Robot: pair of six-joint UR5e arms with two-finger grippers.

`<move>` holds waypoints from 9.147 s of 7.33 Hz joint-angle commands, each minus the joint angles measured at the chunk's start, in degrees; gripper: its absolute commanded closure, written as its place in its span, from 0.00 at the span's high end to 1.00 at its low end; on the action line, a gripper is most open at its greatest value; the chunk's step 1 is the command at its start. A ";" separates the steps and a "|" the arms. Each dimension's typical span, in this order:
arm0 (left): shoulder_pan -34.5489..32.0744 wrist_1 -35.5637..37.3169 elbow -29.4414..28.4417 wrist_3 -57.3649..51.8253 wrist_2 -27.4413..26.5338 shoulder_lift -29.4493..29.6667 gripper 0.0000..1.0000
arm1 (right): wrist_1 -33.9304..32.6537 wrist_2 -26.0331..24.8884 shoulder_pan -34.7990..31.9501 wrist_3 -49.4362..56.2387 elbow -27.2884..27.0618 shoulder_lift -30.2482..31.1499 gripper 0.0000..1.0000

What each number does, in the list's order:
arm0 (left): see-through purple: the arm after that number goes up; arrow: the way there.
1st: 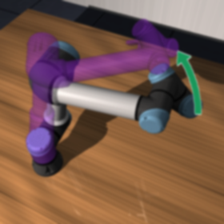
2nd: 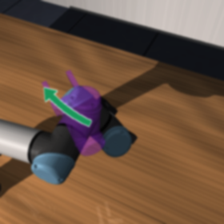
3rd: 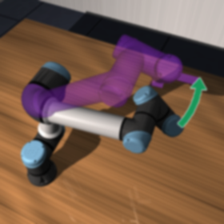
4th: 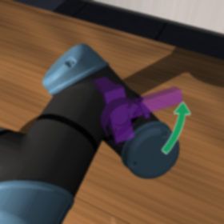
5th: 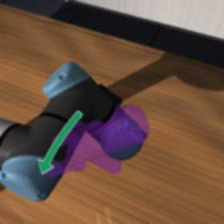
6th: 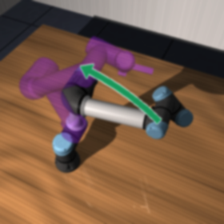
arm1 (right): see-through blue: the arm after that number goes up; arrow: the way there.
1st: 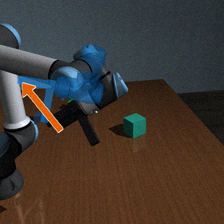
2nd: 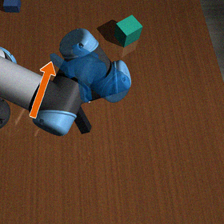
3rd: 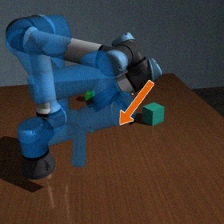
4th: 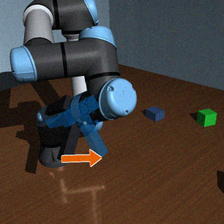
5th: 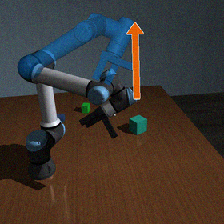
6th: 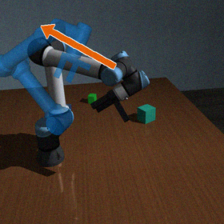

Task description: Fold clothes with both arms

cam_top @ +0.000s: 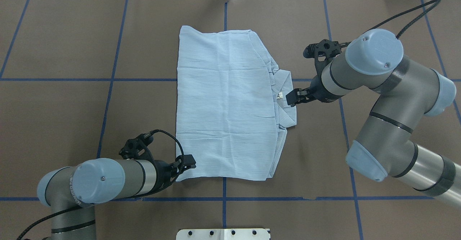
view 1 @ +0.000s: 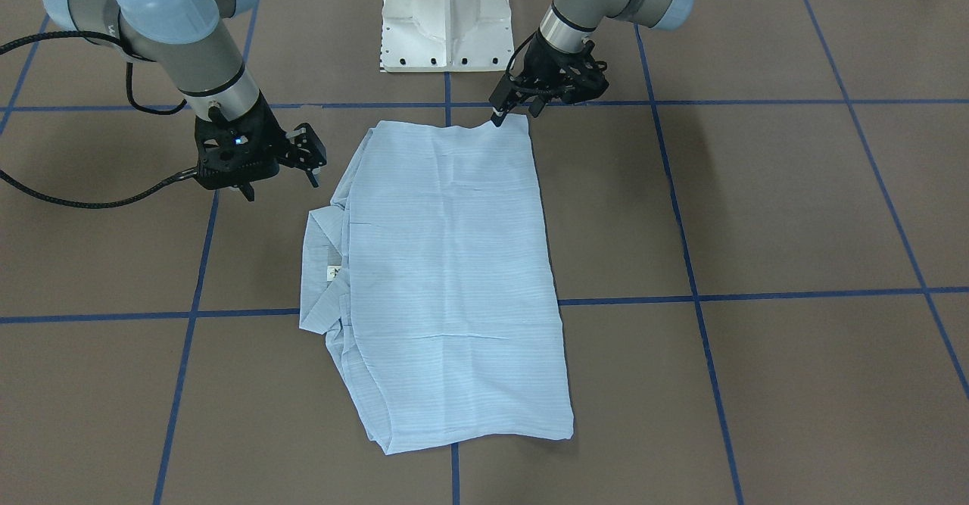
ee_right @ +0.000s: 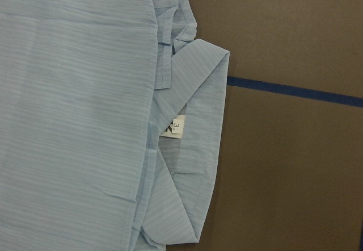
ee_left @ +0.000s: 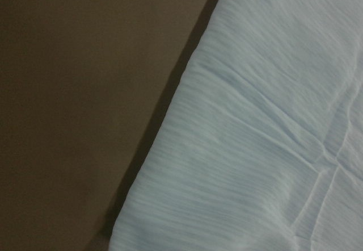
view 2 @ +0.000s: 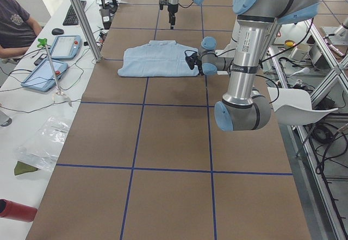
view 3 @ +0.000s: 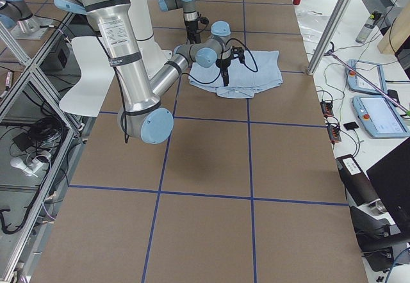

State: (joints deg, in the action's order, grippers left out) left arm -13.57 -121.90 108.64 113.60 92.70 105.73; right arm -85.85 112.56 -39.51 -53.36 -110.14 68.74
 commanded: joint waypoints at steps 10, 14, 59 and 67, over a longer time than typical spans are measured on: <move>0.91 -2.47 -2.47 0.31 0.03 1.06 0.50 | 0.07 -0.24 0.58 -0.95 -0.43 0.60 1.00; 0.47 -2.03 -2.29 -0.57 0.12 0.88 0.87 | 0.07 -0.33 0.66 -0.95 -0.34 0.69 1.00; -0.58 1.40 0.61 -0.66 -0.06 1.59 0.00 | -0.99 -13.25 24.48 -55.45 6.43 -5.37 1.00; -0.93 1.40 0.61 -0.75 0.03 1.50 0.00 | -2.65 -12.98 24.31 -55.27 5.37 -5.90 0.41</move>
State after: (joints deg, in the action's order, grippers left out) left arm -14.49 -120.50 109.21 112.88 92.69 107.23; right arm -87.85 99.54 -15.12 -108.67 -104.48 63.03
